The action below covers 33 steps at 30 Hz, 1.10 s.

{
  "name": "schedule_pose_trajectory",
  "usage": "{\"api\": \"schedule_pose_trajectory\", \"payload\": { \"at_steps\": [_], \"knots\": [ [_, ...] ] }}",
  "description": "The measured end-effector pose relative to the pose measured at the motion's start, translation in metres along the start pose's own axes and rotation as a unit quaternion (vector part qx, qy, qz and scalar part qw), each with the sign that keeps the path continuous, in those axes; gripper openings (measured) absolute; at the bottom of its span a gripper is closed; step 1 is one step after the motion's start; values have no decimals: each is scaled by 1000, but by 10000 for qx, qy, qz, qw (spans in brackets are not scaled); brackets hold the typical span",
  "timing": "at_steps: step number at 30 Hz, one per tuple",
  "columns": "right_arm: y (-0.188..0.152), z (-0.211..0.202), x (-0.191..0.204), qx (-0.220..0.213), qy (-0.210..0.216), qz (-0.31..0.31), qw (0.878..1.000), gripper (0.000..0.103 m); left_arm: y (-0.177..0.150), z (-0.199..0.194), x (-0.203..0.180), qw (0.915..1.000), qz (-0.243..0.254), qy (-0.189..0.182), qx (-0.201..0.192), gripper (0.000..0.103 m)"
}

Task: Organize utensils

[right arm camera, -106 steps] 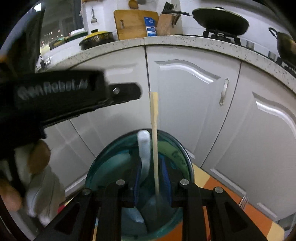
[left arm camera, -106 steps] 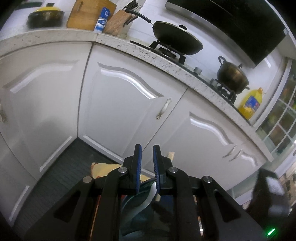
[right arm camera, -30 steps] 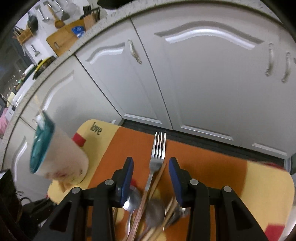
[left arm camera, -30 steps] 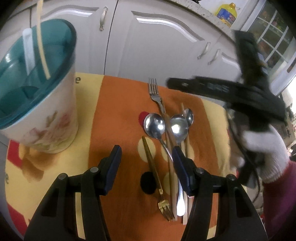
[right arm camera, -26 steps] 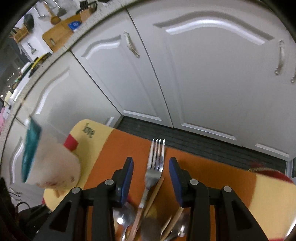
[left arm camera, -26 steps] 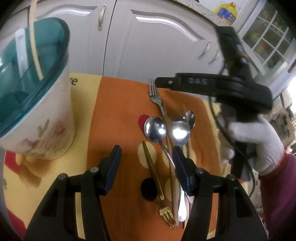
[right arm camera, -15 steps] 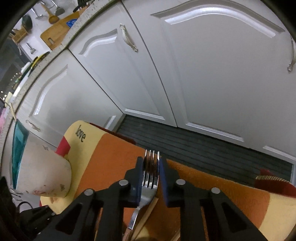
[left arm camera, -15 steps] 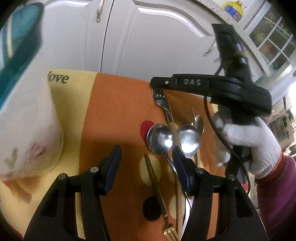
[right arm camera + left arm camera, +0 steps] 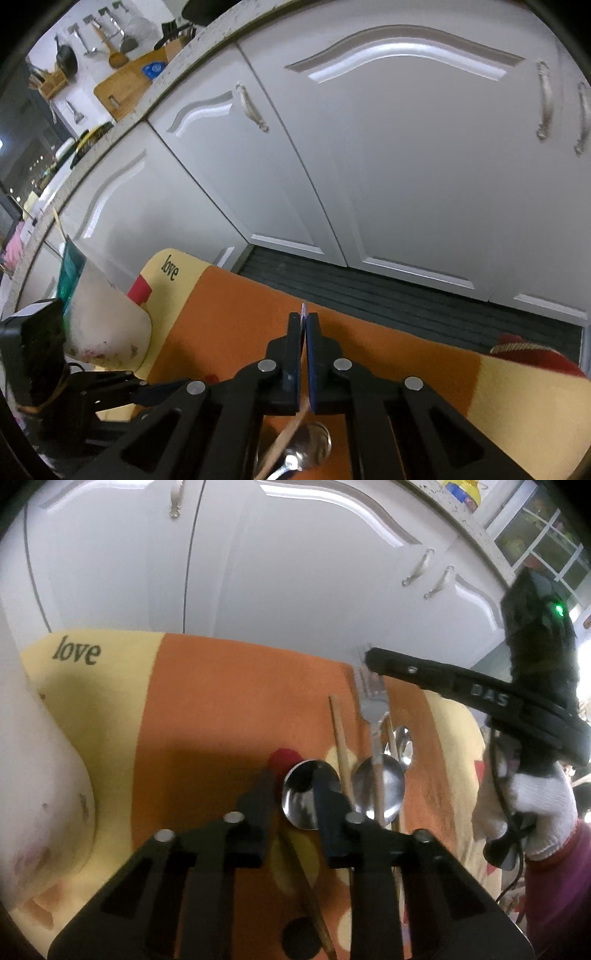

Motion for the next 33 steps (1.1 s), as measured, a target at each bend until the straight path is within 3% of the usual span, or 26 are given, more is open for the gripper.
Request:
{"api": "schedule_pose_trajectory", "payload": {
  "at_steps": [7, 14, 33],
  "knots": [
    [-16, -27, -1, -200, 118, 137, 9996, 2, -6, -7, -17, 9998, 116, -97, -101, 2],
    [-30, -72, 14, -517, 174, 63, 9985, 1, -13, -42, -32, 9987, 332, -94, -387, 1],
    [-64, -177, 95, -1292, 50, -626, 9896, 2, -37, -166, -23, 9884, 480, 643, -1291, 1]
  ]
}}
Point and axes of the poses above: each gripper's, at about its wrist camera, not at the fingertips, and z roughly the way its jaws point, x to its left, y to its top, the point moved 1 cm from there along z, roughly the way its jaws point, and after that the axes turned 10 degrees about z, right-handed, at the moved point
